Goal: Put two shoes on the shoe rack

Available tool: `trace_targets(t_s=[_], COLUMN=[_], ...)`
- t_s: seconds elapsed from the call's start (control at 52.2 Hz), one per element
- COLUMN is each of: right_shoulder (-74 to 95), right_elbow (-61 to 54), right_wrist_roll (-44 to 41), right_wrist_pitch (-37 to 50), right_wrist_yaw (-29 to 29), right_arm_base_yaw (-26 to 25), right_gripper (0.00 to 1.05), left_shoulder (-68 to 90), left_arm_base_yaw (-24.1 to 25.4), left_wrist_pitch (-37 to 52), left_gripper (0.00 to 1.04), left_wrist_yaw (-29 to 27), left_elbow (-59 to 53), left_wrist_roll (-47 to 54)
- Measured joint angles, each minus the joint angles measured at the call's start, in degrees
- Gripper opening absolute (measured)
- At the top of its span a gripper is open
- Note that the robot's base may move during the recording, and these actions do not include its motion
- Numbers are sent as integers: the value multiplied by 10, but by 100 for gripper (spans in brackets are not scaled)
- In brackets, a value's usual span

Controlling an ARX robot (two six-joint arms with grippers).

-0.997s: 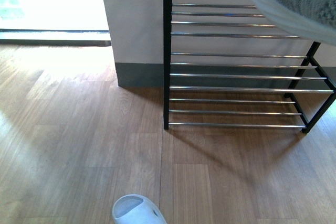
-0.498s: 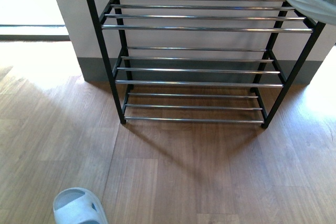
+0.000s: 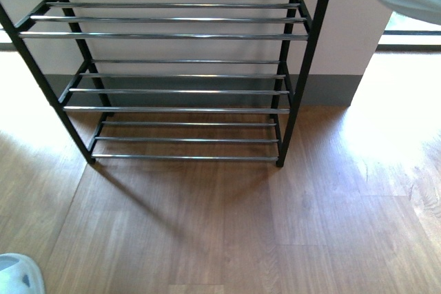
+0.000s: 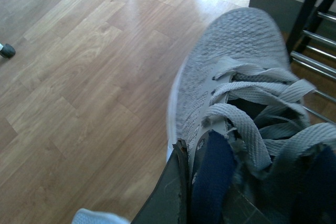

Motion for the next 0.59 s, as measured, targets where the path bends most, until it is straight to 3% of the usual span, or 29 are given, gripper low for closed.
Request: trace_targets(t_s=[0.594], right_shoulder=[1], right_elbow=[0], right_wrist_roll=[0], right_wrist_pitch=[0], right_wrist_yaw=[1], right_arm_base_yaw=[0], right_gripper=[1], left_shoulder=[1], left_arm_base_yaw=[0], left_wrist_pitch=[0], left_gripper=[2], left_wrist_yaw=[-2], left_elbow=[0], left_wrist_roll=[0])
